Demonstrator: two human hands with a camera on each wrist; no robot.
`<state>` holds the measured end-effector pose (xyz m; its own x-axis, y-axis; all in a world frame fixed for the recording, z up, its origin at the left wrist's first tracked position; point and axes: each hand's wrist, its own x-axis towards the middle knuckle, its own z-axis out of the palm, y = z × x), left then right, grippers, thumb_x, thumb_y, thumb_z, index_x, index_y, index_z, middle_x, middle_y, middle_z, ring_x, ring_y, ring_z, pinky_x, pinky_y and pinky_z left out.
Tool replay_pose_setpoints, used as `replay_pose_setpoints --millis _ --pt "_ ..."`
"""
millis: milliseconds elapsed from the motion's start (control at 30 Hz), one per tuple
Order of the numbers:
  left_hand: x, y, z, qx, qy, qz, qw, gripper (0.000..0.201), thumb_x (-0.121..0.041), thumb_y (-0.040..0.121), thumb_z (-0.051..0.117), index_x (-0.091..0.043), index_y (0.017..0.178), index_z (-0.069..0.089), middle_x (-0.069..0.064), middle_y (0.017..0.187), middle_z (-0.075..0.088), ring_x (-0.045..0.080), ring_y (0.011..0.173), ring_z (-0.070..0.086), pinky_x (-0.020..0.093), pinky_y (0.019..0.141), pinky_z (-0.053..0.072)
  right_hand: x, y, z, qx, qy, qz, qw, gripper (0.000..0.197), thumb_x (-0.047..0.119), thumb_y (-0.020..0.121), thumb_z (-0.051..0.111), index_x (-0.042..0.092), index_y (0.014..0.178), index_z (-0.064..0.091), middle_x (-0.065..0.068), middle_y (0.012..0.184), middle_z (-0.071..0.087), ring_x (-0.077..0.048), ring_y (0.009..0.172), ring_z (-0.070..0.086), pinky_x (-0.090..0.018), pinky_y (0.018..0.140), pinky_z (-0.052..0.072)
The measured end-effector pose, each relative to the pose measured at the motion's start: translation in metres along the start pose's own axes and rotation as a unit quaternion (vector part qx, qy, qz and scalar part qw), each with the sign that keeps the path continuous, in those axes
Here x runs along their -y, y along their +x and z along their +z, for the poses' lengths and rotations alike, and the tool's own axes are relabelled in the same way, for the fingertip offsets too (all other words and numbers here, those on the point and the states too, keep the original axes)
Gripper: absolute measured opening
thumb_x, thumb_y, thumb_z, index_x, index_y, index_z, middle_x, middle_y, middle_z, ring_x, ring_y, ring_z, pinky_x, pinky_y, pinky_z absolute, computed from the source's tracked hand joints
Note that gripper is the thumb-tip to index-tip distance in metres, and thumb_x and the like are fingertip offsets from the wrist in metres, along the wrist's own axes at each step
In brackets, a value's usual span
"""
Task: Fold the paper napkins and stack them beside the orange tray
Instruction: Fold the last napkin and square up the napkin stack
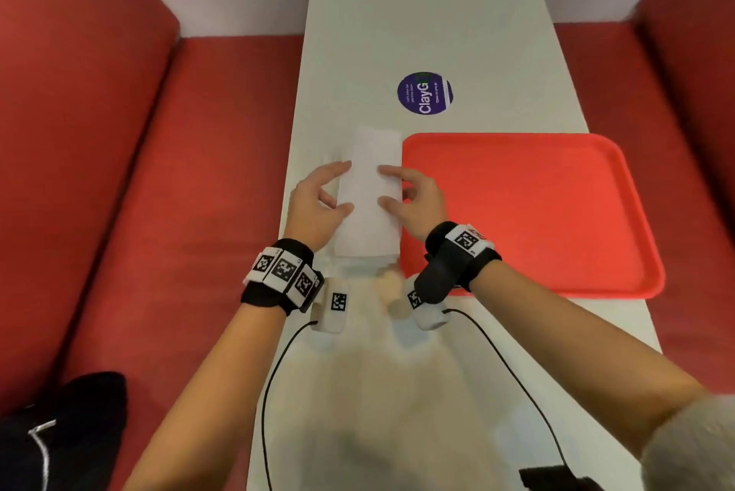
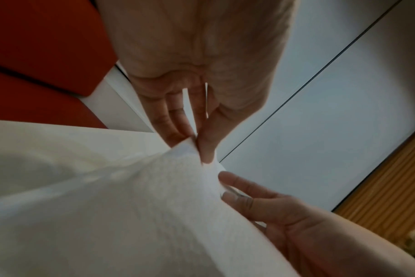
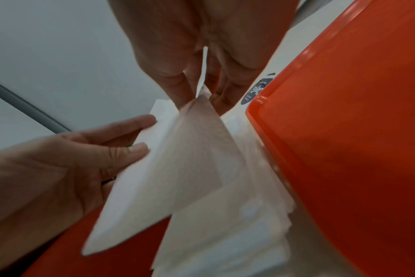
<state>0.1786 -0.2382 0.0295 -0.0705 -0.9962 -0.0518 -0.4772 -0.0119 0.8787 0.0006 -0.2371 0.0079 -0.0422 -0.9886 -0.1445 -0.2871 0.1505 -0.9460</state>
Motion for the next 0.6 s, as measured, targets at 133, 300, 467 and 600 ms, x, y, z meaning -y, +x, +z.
replay_pose_setpoints --millis 133,300,467,600 --pt "0.027 0.026 0.006 0.013 0.044 -0.052 0.998 0.059 0.004 0.076 0.072 -0.018 0.129 0.062 -0.012 0.135 0.054 0.007 0.062 0.051 0.002 0.067 0.043 -0.016 0.027 0.015 0.004 -0.101 0.038 0.994 0.05 0.014 0.08 0.075 0.015 0.128 0.062 -0.004 0.105 0.06 -0.017 0.086 0.057 -0.021 0.079 0.045" --pt "0.06 0.02 0.029 0.035 0.108 -0.044 0.993 0.057 0.006 0.08 0.067 -0.012 0.134 0.057 0.0 0.144 0.046 0.034 0.104 0.058 0.016 0.079 0.043 -0.03 0.037 0.03 0.046 -0.211 0.049 0.975 0.055 0.016 0.085 0.071 0.009 0.137 0.054 -0.015 0.113 0.056 -0.027 0.106 0.054 -0.019 0.087 0.035" --pt "0.057 0.02 0.031 -0.026 0.073 -0.054 0.996 0.058 0.002 0.079 0.066 -0.021 0.131 0.058 0.003 0.132 0.047 0.031 0.107 0.055 0.033 0.092 0.049 -0.02 0.027 0.026 0.017 -0.238 0.018 0.971 0.055 0.028 0.087 0.067 0.016 0.138 0.049 -0.011 0.125 0.046 -0.028 0.112 0.052 -0.033 0.093 0.043" --pt "0.054 0.021 0.031 -0.034 0.06 -0.153 0.986 0.075 -0.031 0.082 0.074 -0.022 0.146 0.035 0.012 0.141 0.042 0.03 0.131 0.039 0.042 0.11 0.035 -0.017 0.013 0.027 0.037 -0.256 0.021 0.966 0.059 0.031 0.091 0.061 0.015 0.143 0.04 -0.014 0.139 0.044 -0.031 0.13 0.039 -0.037 0.105 0.035"
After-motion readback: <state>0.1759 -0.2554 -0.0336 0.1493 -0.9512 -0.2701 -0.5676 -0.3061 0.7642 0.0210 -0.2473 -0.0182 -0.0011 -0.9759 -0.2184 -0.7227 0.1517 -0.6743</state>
